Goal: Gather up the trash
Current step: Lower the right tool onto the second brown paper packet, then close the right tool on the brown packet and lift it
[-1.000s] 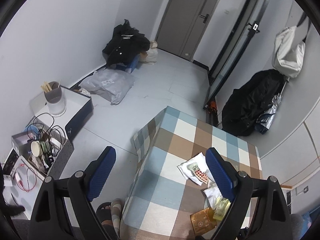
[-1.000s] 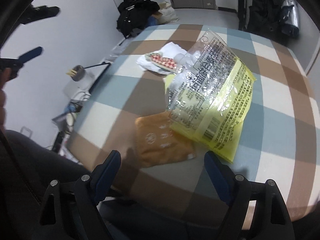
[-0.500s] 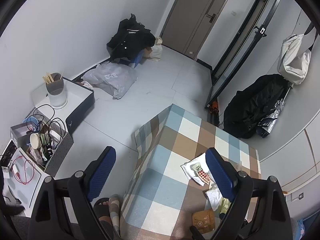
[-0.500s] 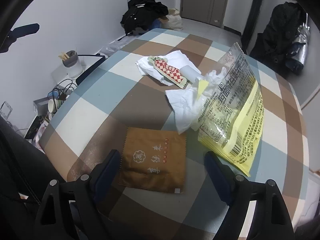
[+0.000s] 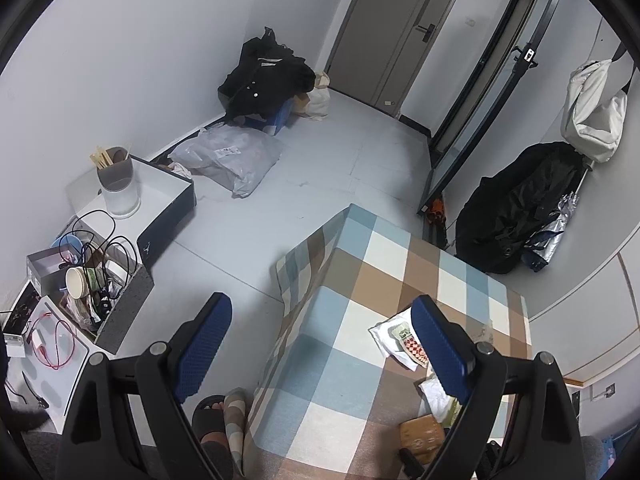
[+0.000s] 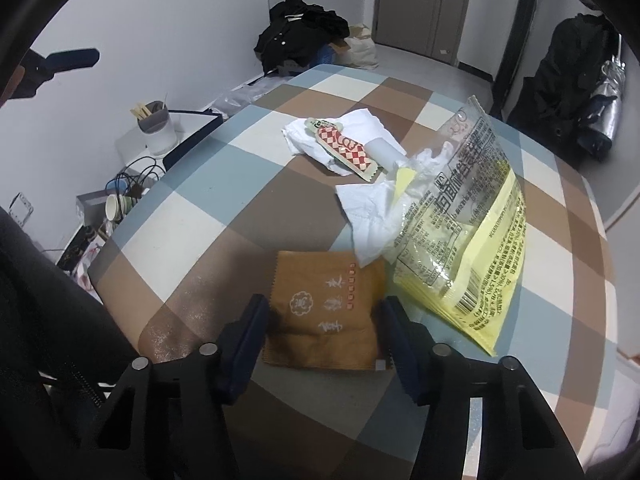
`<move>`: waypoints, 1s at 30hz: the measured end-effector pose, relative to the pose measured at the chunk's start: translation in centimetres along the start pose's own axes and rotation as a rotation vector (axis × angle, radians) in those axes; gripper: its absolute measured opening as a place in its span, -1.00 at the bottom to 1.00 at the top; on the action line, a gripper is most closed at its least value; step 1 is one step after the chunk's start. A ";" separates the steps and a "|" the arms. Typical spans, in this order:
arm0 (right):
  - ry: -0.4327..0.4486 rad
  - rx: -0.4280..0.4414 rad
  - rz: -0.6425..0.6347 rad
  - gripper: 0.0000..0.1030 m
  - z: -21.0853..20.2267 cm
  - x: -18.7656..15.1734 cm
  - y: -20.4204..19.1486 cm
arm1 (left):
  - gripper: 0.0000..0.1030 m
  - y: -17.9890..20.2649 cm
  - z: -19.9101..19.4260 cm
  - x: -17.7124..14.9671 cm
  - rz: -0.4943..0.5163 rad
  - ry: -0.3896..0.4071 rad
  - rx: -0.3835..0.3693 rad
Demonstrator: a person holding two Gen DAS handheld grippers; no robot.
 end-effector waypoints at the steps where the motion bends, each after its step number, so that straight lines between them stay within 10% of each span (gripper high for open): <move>1: 0.001 -0.001 0.009 -0.13 0.0 0.0 0.2 | 0.73 -0.1 0.1 0.0 0.000 -0.003 0.006; 19: 0.131 -0.012 -0.119 -0.29 -3.6 -1.0 -1.7 | 0.73 -0.1 0.7 -0.6 0.033 -0.016 0.060; 30: 0.137 0.029 0.109 -0.29 -7.0 -0.2 5.8 | 0.73 5.0 4.8 -2.7 0.138 -0.215 -0.125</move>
Point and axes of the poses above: each gripper's, at about its wrist camera, not at the fingertips, and z roughly the way its jaws point, y to its right, x to its top, the point moved 5 cm from there along z, roughly the way its jaws point, and after that the axes turned 15 degrees about -x, right-handed, at the moved point
